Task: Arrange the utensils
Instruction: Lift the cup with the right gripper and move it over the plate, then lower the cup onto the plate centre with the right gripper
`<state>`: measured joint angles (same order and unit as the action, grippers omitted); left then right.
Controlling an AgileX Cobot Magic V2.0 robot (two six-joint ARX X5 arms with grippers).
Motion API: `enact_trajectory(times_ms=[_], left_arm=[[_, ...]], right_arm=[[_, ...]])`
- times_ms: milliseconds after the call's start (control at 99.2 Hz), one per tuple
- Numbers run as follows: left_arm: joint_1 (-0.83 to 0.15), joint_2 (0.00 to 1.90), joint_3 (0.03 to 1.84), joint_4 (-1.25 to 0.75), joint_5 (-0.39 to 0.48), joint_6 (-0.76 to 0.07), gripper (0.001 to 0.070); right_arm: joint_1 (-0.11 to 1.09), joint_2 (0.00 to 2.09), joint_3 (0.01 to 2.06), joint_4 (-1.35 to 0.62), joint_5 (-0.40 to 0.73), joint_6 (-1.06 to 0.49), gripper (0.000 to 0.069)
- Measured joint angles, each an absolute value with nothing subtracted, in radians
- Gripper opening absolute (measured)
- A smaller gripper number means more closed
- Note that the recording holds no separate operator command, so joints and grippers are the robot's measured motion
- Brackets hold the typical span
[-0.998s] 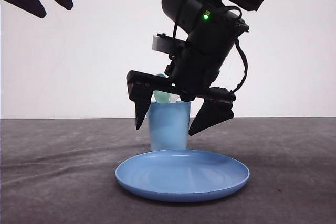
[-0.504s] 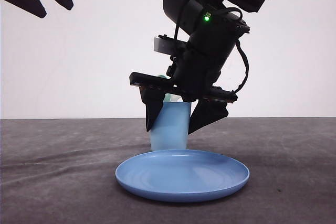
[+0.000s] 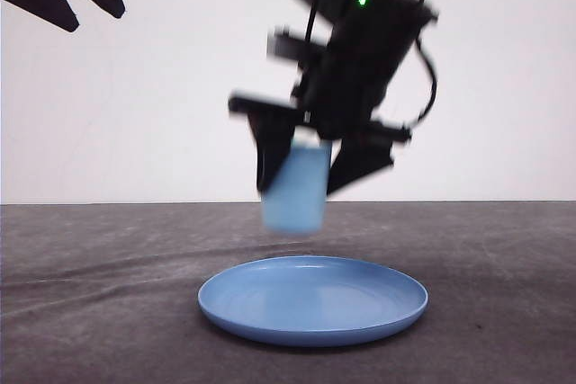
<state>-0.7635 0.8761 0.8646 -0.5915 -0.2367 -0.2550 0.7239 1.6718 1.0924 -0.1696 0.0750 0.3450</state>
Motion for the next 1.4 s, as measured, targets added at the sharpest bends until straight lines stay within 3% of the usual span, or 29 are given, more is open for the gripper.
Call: enact_trajectory(times_ms=[403, 676, 847, 1149, 1401], left_arm=[[-0.764, 0.876, 0.865, -0.595, -0.237, -0.255, 0.0266], [-0.764, 0.876, 0.865, -0.593, -0.237, -0.255, 0.0266], [-0.764, 0.876, 0.865, -0.593, -0.237, -0.255, 0.0266], [-0.764, 0.876, 0.865, -0.592, -0.237, -0.255, 0.0266], [-0.764, 0.877, 0.865, -0.591, -0.237, -0.255, 0.0266]], right_arm=[[0.816, 1.349, 1.093, -0.393, 0.076, 0.262, 0.0410], [0.870, 1.324, 1.089, -0.523, 0.086, 0.258, 0.0409], [0.912, 1.322, 1.018, -0.481, 0.158, 0.259, 0.0409], [0.957, 1.339, 0.799, -0.255, 0.162, 0.319, 0.0408], [0.960, 1.430, 0.741, -0.152, 0.187, 0.346, 0.0408]])
